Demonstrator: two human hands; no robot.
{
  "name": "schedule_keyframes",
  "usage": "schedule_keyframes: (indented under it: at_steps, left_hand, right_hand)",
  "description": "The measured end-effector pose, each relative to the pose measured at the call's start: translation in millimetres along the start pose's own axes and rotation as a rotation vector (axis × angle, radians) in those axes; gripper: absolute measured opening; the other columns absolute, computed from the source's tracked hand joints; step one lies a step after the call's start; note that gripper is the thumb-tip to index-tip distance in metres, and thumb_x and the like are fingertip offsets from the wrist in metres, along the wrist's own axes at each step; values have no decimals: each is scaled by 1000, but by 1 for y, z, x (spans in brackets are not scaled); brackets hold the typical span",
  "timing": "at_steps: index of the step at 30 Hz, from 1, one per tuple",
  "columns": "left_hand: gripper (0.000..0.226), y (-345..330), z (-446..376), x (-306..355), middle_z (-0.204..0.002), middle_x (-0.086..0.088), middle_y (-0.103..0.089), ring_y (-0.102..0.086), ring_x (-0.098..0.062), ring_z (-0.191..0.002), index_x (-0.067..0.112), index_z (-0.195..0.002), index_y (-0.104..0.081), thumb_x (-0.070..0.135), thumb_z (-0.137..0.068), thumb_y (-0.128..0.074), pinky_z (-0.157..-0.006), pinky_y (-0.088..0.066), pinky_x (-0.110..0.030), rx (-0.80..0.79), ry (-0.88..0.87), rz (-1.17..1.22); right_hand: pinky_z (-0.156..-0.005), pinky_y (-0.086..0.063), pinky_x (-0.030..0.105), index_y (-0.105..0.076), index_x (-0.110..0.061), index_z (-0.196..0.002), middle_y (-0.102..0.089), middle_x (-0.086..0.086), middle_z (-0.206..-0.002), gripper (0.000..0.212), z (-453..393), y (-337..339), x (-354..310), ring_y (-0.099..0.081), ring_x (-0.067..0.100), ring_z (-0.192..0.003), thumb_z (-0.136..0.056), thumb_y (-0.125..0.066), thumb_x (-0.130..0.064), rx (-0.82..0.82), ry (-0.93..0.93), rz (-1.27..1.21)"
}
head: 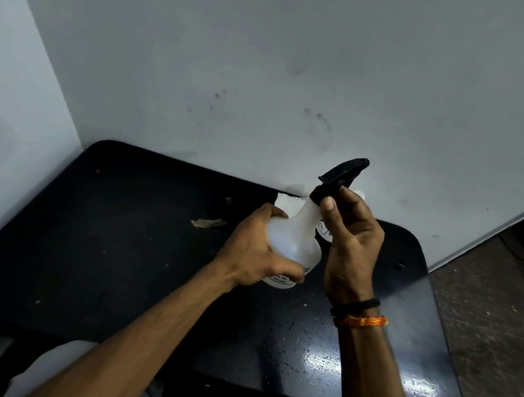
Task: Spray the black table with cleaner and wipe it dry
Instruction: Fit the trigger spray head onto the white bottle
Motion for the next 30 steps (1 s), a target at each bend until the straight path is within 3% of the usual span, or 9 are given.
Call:
schedule_keyframes:
  at_steps: [3,10,14,18,22,24,27,30]
  left_hand:
    - [93,2,0,-3,-109,6,-57,-60,-11,-95,27,-118,-48,45,-36,-88,-75,-60,-37,55,-15,-60]
    - [89,6,2,-4,-110,7,-53,-56,-7,-96,26,-118,-47,37,-43,-94,-75,-58,-34,97,-48,-118]
    - [87,4,1,-1,-107,10,-56,-60,-8,-96,28,-118,-47,41,-43,-89,-78,-59,-39,-33,-25,-36]
    - [84,2,2,4,-112,9,-59,-61,-6,-99,28,-122,-47,28,-49,-89,-84,-58,-33,-187,-39,42]
    - [79,0,5,6,-109,15,-58,-61,2,-95,35,-115,-49,28,-48,-90,-76,-56,-21,-195,-51,33]
    - [86,0,4,4,-109,17,-56,-59,0,-96,34,-116,-48,39,-41,-90,-78,-57,-28,-141,-39,-37]
    - [90,1,3,-1,-110,15,-54,-57,-4,-99,30,-119,-46,38,-43,-95,-79,-59,-36,-54,-38,-114]
    - [91,2,3,-1,-107,14,-54,-54,0,-94,30,-118,-46,35,-44,-97,-68,-53,-22,39,-58,-153]
  right_hand:
    - [-88,-54,25,-62,5,-127,-68,19,-121,41,2,-6,8,-67,18,-106,-89,-68,-8,-10,-28,71]
    - [-81,-52,19,-63,4,-117,-70,10,-110,29,4,-12,5,-67,9,-96,-91,-65,-9,-47,-31,88]
    - [-100,-50,40,-66,-5,-120,-70,11,-122,29,4,-14,1,-65,24,-117,-98,-57,-23,-202,-78,115]
    - [-105,-47,55,-57,6,-130,-61,15,-137,41,3,-9,-1,-59,37,-124,-100,-48,-20,-303,-172,69]
    - [-100,-50,50,-64,7,-120,-67,19,-125,30,4,-3,-5,-63,37,-116,-98,-55,-13,-294,-144,93]
    - [-97,-52,46,-66,8,-115,-72,19,-115,26,3,0,-6,-68,35,-109,-95,-61,-8,-221,-96,154]
    - [-96,-54,51,-71,2,-111,-75,15,-107,27,1,2,-3,-71,31,-105,-92,-70,-17,-184,-29,270]
    - [-94,-55,52,-74,-4,-108,-76,13,-102,28,1,3,0,-71,29,-103,-90,-73,-25,-133,-7,305]
Point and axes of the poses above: each hand's wrist, its own z-axis away from the middle knuckle, its own y-axis out of the back of the hand, x = y × z, the point moved 5 cm from there along -z, towards the middle knuckle
